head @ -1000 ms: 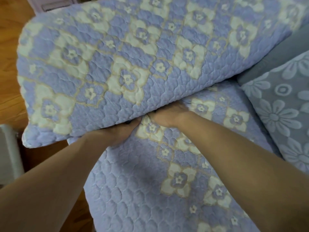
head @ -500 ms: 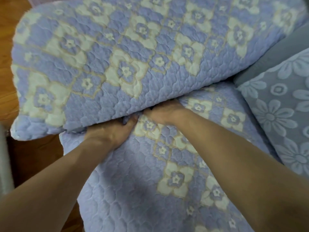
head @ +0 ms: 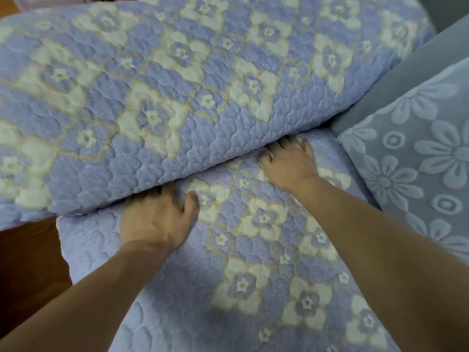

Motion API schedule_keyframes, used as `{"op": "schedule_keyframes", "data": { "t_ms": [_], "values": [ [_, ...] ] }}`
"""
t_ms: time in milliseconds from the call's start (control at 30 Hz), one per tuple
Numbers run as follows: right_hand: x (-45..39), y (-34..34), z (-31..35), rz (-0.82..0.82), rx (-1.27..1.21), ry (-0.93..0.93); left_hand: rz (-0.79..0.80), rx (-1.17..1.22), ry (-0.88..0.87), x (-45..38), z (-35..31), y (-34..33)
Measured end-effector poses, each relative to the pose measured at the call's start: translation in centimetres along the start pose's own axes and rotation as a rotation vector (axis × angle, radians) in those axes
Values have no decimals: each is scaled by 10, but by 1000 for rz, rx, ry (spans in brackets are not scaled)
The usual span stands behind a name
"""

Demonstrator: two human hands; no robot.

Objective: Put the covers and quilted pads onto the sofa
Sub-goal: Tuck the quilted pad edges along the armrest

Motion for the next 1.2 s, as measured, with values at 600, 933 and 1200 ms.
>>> {"op": "schedule_keyframes", "data": {
  "t_ms": [600,933,1200],
  "values": [
    [-38,0,15,218,-97,68,-32,3,-12,-3,1,-11],
    [-34,14,21,125,-18,131,-92,25,-23,2,0,-1],
    [-55,-15,24,360,-187,269,-109,20,-13,-2,2,-11]
  ]
}}
Point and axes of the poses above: each hand's wrist, its own x-axis away from the middle knuckle, its own y-axis out of the back of the hand, z = x × y, the point moved 8 cm from there along -x, towards the middle knuckle, and after that the axes turned 2 degrees about y, right-handed, at the moved point
